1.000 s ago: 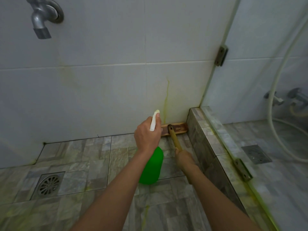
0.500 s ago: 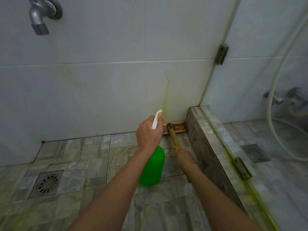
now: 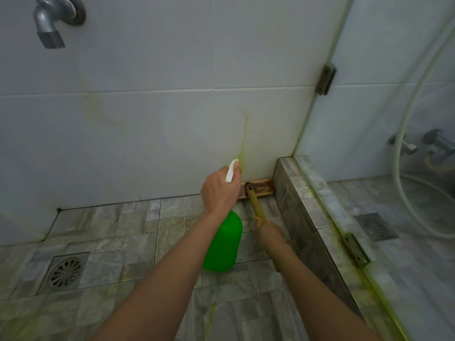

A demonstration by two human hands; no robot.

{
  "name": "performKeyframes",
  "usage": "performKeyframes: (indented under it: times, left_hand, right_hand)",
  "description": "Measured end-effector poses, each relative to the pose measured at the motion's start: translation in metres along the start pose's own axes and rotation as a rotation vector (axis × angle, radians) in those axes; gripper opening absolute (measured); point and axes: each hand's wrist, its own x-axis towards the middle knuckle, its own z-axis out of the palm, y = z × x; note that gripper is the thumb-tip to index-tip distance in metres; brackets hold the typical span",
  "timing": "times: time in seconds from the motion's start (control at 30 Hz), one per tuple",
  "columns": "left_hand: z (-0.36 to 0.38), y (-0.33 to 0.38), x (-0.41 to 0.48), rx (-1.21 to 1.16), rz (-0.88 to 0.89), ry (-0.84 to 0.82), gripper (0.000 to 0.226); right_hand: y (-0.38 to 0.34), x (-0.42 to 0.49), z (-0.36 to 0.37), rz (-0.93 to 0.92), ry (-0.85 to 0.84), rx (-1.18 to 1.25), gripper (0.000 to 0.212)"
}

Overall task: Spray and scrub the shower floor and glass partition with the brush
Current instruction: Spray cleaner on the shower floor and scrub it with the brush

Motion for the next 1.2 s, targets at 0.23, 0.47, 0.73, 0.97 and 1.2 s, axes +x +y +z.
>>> performKeyframes:
  times: [0.23,0.47,0.73,0.97,1.2]
  left_hand:
    - [0.004,0.006,0.017,0.001,-0.008,-0.025,0.060]
    - [0.005,-0.003,0.012,0.010,-0.077,-0.069,0.061]
    - [0.002,-0.018,-0.005,0.026,-0.111,-0.080,0.057]
    - [-0.005,-0.024,-0.016,-0.001,-0.107,-0.083,0.054]
    - [-0.024,-0.033,-0.029,-0.051,-0.118,-0.070,0.056]
  right_hand:
    - [0.004,0.003,0.003,-0.004,0.003,0.025,0.054]
    - [0.006,0.005,0.004,-0.008,0.011,0.032,0.055]
    - [0.007,0.006,0.007,-0.015,0.017,-0.015,0.058]
    - [0.008,0.006,0.008,-0.008,0.016,-0.004,0.058]
    - [0.019,-0.003,0.012,-0.055,0.052,0.069,0.059]
